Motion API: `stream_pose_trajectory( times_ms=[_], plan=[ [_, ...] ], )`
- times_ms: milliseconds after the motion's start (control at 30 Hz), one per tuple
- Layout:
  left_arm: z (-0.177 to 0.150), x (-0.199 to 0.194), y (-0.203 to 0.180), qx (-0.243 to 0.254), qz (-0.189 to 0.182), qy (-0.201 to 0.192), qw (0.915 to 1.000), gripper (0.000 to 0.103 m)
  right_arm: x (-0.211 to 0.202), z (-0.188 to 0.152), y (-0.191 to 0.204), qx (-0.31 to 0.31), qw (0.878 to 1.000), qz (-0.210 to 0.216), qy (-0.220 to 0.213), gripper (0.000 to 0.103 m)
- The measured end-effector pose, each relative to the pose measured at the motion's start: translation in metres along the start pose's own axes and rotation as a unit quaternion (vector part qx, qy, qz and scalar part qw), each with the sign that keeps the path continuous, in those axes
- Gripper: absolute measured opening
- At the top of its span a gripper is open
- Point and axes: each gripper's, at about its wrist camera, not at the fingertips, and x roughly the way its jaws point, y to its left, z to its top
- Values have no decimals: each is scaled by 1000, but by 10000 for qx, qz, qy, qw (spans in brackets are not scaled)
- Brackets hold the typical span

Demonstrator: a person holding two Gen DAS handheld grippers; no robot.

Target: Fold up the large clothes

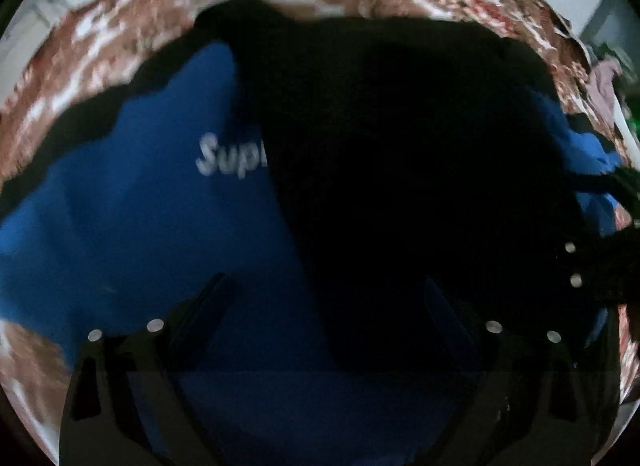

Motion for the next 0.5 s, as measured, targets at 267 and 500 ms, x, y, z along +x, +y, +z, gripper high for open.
stream_pose_trajectory(
  times_ms=[267, 500],
  plan=[
    [-2, -37, 12, 178, 11, -349, 9992, 94, -10, 3, -1, 432, 9987, -244, 96, 98],
    [-25, -149, 120, -191, 340, -996, 9943, 98, -98, 34, 46, 423, 9973, 212, -564, 98]
  ],
)
